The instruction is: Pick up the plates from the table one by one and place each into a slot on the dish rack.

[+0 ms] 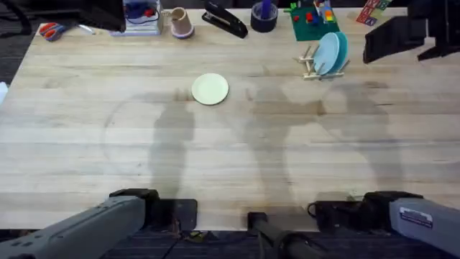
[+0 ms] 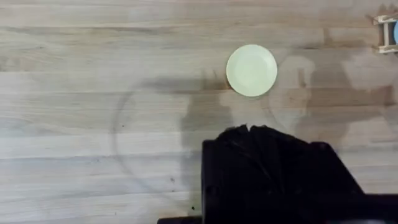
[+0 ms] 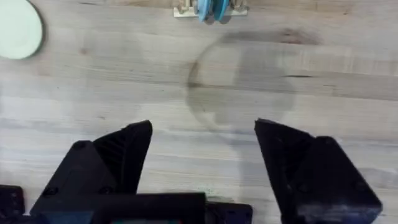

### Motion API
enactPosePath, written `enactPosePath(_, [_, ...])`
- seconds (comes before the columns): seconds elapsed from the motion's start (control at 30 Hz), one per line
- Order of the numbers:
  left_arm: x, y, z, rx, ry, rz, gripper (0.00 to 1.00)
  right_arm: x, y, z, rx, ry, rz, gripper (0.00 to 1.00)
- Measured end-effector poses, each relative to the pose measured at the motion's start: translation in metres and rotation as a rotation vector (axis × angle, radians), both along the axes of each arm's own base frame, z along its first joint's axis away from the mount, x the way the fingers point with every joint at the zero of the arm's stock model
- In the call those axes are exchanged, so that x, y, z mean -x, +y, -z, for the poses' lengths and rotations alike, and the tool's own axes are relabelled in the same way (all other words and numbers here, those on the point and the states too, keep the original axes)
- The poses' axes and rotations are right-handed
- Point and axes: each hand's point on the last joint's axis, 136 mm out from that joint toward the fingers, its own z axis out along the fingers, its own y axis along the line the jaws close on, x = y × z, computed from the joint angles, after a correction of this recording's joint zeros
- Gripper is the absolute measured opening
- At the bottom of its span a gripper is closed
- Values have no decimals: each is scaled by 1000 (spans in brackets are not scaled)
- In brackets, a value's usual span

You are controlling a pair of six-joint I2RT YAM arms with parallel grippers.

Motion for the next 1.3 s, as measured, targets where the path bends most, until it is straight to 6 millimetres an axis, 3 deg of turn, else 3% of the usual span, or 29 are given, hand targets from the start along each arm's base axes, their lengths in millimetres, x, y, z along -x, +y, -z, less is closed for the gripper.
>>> enactPosePath(0.27, [0,-5,4,28,17,16,43,0,0,0,0,0,0,993])
enactPosePath(0.4, [-9,-12,17,85,27,42,42,0,0,0,0,0,0,994])
enactPosePath(0.83, [-31,-29,98,366,112,113,42,0,0,0,0,0,0,995])
enactPosePath(1.3, [-70,-44,194,549,283,152,42,0,0,0,0,0,0,995])
